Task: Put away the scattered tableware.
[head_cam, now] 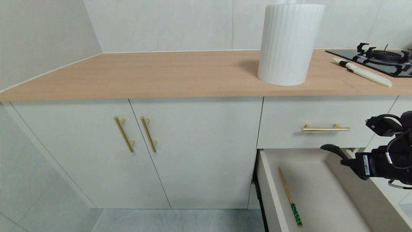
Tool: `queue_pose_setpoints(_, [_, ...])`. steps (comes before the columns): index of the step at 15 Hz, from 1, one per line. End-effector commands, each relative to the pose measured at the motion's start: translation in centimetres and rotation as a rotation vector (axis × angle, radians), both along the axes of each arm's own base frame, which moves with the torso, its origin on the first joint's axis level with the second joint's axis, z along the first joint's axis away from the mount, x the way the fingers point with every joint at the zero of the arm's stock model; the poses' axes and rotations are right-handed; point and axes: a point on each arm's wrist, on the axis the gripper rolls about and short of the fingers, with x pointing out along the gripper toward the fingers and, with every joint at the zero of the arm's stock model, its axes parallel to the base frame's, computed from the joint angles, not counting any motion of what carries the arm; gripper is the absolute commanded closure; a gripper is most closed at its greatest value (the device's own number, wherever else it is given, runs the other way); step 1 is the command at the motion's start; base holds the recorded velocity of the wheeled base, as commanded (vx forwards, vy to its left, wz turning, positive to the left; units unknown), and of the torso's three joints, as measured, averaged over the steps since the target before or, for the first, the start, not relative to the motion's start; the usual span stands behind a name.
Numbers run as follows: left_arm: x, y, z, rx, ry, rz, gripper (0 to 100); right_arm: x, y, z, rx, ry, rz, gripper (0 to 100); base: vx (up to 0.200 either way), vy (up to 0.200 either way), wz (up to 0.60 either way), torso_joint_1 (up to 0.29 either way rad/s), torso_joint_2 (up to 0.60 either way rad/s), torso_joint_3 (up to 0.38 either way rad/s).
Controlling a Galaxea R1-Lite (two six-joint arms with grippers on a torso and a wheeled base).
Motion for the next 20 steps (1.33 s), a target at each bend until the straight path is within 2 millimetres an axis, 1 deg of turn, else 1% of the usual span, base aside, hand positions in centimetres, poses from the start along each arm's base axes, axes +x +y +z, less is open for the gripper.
queue_pose_setpoints(1, [0.0, 0.0, 0.0, 0.000, -0.001, 0.000, 0, 0.2, 0.0, -0.3, 0.000, 0.012, 0.001, 100, 0.000, 0.000, 0.00, -0.036, 0.28, 0.207])
queue_pose_setpoints(5, [0.0, 0.0, 0.0, 0.000, -0.001, 0.002, 0, 0.9, 0.0, -1.2, -0.003, 0.048, 0.002, 100, 0.000, 0.000, 0.00, -0.018, 0.07, 0.051])
queue_pose_setpoints(7, [0.0, 0.0, 0.0, 0.000, -0.001, 0.002, 0, 1.7, 0.2, -2.6, -0.009, 0.108, 0.003, 100, 0.000, 0.000, 0.00, 0.000, 0.00, 0.000])
queue_pose_setpoints(9, [0.0, 0.0, 0.0, 0.000, -0.001, 0.000, 0, 3.3, 1.0, -5.5, -0.064, 0.215, -0.008, 100, 0.000, 0.000, 0.00, 0.000, 0.00, 0.000])
queue_pose_setpoints(11, [0.0, 0.0, 0.0, 0.000, -0.001, 0.000, 0, 4.5, 1.9, -8.5, -0.113, 0.313, -0.007, 100, 0.000, 0.000, 0.00, 0.000, 0.00, 0.000])
queue_pose_setpoints(13, [0.0, 0.0, 0.0, 0.000, -0.001, 0.002, 0, 5.5, 2.7, -11.0, -0.127, 0.353, 0.009, 100, 0.000, 0.000, 0.00, 0.000, 0.00, 0.000])
queue_pose_setpoints(14, [0.0, 0.0, 0.0, 0.000, -0.001, 0.000, 0, 6.0, 3.0, -12.6, -0.143, 0.363, 0.005, 100, 0.000, 0.000, 0.00, 0.000, 0.00, 0.000])
queue_pose_setpoints(15, [0.0, 0.0, 0.0, 0.000, -0.001, 0.000, 0, 6.4, 3.1, -13.8, -0.159, 0.356, -0.005, 100, 0.000, 0.000, 0.00, 0.000, 0.00, 0.000])
queue_pose_setpoints(20, [0.0, 0.0, 0.0, 0.000, -0.001, 0.000, 0, 7.2, 3.0, -17.2, -0.185, 0.319, -0.039, 100, 0.000, 0.000, 0.00, 0.000, 0.00, 0.000])
